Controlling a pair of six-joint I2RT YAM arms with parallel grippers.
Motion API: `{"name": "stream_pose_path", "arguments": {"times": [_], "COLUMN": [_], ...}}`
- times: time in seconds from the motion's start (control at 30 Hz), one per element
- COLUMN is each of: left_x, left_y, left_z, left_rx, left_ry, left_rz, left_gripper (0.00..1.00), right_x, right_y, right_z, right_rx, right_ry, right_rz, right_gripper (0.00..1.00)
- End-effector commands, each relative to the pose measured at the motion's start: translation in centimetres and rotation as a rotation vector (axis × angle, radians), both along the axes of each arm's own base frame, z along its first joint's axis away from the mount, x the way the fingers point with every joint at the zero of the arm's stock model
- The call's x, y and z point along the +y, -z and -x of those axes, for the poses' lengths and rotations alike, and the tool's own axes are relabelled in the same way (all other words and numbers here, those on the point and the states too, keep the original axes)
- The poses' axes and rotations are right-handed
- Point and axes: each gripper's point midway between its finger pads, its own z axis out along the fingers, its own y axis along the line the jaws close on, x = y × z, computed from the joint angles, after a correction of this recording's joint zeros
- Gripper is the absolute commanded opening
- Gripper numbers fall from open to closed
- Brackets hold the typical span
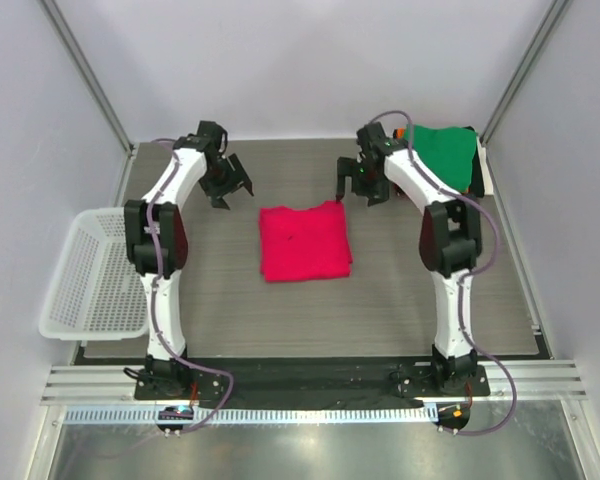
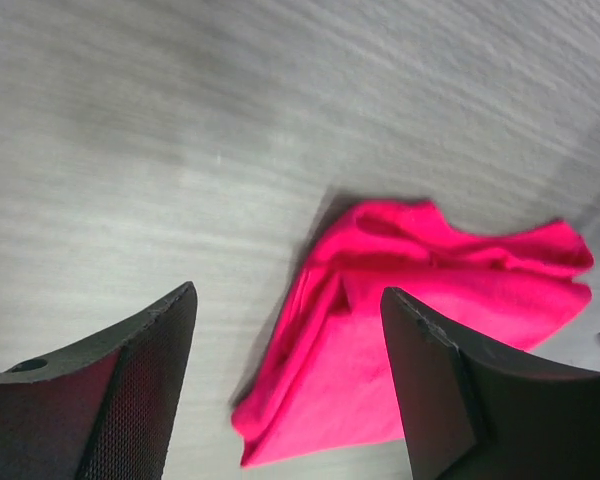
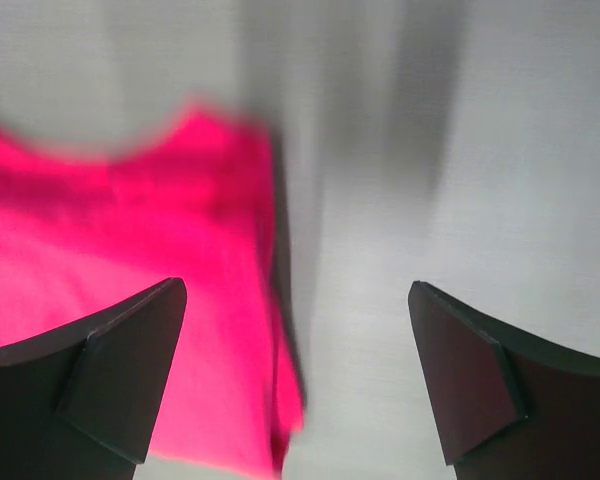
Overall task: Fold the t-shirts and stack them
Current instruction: Fold the tshirt
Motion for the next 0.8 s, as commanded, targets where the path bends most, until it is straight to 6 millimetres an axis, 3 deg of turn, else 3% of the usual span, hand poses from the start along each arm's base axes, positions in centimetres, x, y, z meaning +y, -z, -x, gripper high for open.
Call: {"name": "stream_pose_path", "arguments": {"times": [0.0, 0.03, 0.07, 0.1, 0.13, 0.17, 0.2, 0.23, 0.27, 0.33, 0.37, 0.4, 0.5, 0.57, 0.6, 0.67, 0.7, 0.73, 0.77], "left_x": [-0.3, -0.4, -0.3, -0.4, -0.6, -0.9, -0.8, -0.9, -1.0, -1.2, -1.5, -1.3, -0.9, -0.5, -0.3, 0.1, 0.3, 0.5, 0.7], "left_y": [-6.1, -6.5, -6.5, -5.1, -6.6, -6.5, -5.4, -6.4, -6.5, -5.4, -6.5, -5.6, -6.1, -7.0, -6.8, -7.2, -7.7, -7.9, -8.0], "left_z": [3.1, 3.8, 4.7, 6.4, 7.2, 8.2, 9.9, 10.7, 11.6, 13.9, 14.7, 15.9, 17.9, 19.0, 19.5, 20.2, 20.8, 21.3, 21.6], "left_rx": [-0.087, -0.097, -0.096, -0.053, -0.096, -0.091, -0.06, -0.091, -0.091, -0.062, -0.097, -0.072, -0.089, -0.113, -0.109, -0.122, -0.133, -0.136, -0.14], "left_ry": [0.043, 0.049, 0.047, 0.056, 0.056, 0.062, 0.062, 0.065, 0.061, 0.069, 0.073, 0.071, 0.057, 0.05, 0.044, 0.043, 0.046, 0.056, 0.06], "left_rz": [-0.012, -0.014, -0.021, -0.03, -0.02, -0.02, -0.025, -0.016, -0.012, -0.023, -0.01, -0.013, -0.008, -0.007, -0.01, -0.015, -0.016, -0.022, -0.032], "left_gripper": [0.75, 0.75, 0.75, 0.74, 0.74, 0.74, 0.73, 0.73, 0.73, 0.72, 0.72, 0.72, 0.71, 0.71, 0.7, 0.7, 0.71, 0.71, 0.7], "right_x": [2.6, 3.3, 3.0, 3.7, 3.9, 3.4, 3.3, 3.6, 3.5, 4.2, 4.9, 5.2, 6.8, 8.3, 10.3, 12.1, 12.6, 12.5, 11.8], "right_y": [-5.2, -7.2, -4.5, -4.3, -4.5, -2.1, -1.3, -0.9, 0.6, 1.6, 2.7, 3.0, 4.1, 3.9, 3.5, 2.1, 1.5, 0.8, 0.6], "right_z": [4.5, 5.0, 7.6, 8.7, 9.3, 11.2, 12.1, 12.5, 14.4, 15.5, 17.2, 17.8, 19.9, 20.9, 22.5, 23.2, 23.7, 24.1, 23.7], "right_rx": [-0.095, -0.163, -0.091, -0.07, -0.091, -0.031, -0.012, -0.016, 0.024, 0.033, 0.069, 0.075, 0.095, 0.107, 0.111, 0.085, 0.078, 0.07, 0.043], "right_ry": [-0.043, -0.062, -0.063, -0.067, -0.075, -0.064, -0.062, -0.059, -0.057, -0.056, -0.075, -0.08, -0.093, -0.097, -0.154, -0.195, -0.205, -0.205, -0.179], "right_rz": [-0.219, -0.288, -0.303, -0.358, -0.38, -0.369, -0.369, -0.384, -0.382, -0.399, -0.396, -0.397, -0.382, -0.405, -0.415, -0.435, -0.436, -0.423, -0.393], "right_gripper": [1.0, 0.97, 0.96, 0.95, 0.9, 0.89, 0.87, 0.85, 0.76, 0.65, 0.55, 0.52, 0.36, 0.31, 0.31, 0.37, 0.46, 0.66, 0.76]}}
